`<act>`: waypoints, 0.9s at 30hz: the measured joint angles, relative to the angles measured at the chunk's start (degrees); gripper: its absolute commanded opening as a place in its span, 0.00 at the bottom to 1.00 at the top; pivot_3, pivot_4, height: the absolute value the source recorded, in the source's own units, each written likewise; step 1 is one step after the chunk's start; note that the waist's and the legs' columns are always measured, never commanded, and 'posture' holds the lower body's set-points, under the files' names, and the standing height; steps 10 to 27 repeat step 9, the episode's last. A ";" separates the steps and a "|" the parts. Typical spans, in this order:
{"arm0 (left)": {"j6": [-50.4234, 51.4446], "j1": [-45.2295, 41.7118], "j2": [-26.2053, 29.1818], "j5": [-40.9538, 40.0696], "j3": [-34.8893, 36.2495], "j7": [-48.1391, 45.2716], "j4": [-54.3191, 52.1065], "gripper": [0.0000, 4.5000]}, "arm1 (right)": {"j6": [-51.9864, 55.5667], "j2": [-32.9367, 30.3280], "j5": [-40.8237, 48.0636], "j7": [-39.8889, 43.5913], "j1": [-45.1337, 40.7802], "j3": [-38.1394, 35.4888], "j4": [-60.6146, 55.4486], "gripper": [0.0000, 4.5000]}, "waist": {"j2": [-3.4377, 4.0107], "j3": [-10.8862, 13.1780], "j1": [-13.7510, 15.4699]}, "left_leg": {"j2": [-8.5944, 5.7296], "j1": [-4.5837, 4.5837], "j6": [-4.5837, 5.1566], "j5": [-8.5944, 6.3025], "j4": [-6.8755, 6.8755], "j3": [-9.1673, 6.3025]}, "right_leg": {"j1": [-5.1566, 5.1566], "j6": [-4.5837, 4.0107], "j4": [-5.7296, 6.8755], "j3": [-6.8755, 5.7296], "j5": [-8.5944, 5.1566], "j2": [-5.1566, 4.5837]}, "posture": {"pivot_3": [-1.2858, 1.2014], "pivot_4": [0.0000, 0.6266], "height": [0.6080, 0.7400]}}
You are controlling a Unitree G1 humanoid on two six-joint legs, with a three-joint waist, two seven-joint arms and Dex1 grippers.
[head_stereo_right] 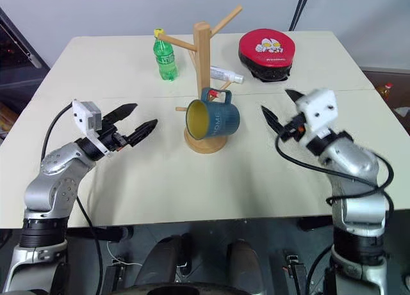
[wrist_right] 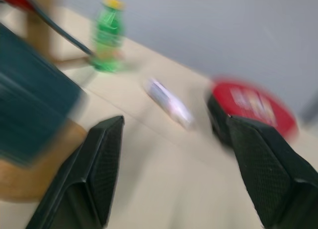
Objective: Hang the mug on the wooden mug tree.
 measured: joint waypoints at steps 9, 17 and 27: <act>-5.09 5.92 -2.99 5.84 1.89 7.87 4.83 1.00 | -10.41 4.79 1.26 -1.10 5.52 0.73 11.93 0.76 | 0.01 0.01 -0.65 | 0.03 0.03 -0.03 -0.01 0.00 0.02 | -0.02 -0.02 0.01 0.04 0.01 -0.05 | 0.52 0.24 1.00; -5.09 5.92 -2.99 5.84 1.89 7.87 4.83 1.00 | -10.41 4.79 1.26 -1.10 5.52 0.73 11.93 0.76 | 0.01 0.01 -0.65 | 0.03 0.03 -0.03 -0.01 0.00 0.02 | -0.02 -0.02 0.01 0.04 0.01 -0.05 | 0.52 0.24 1.00; -5.09 5.92 -2.99 5.84 1.89 7.87 4.83 1.00 | -10.41 4.79 1.26 -1.10 5.52 0.73 11.93 0.76 | 0.01 0.01 -0.65 | 0.03 0.03 -0.03 -0.01 0.00 0.02 | -0.02 -0.02 0.01 0.04 0.01 -0.05 | 0.52 0.24 1.00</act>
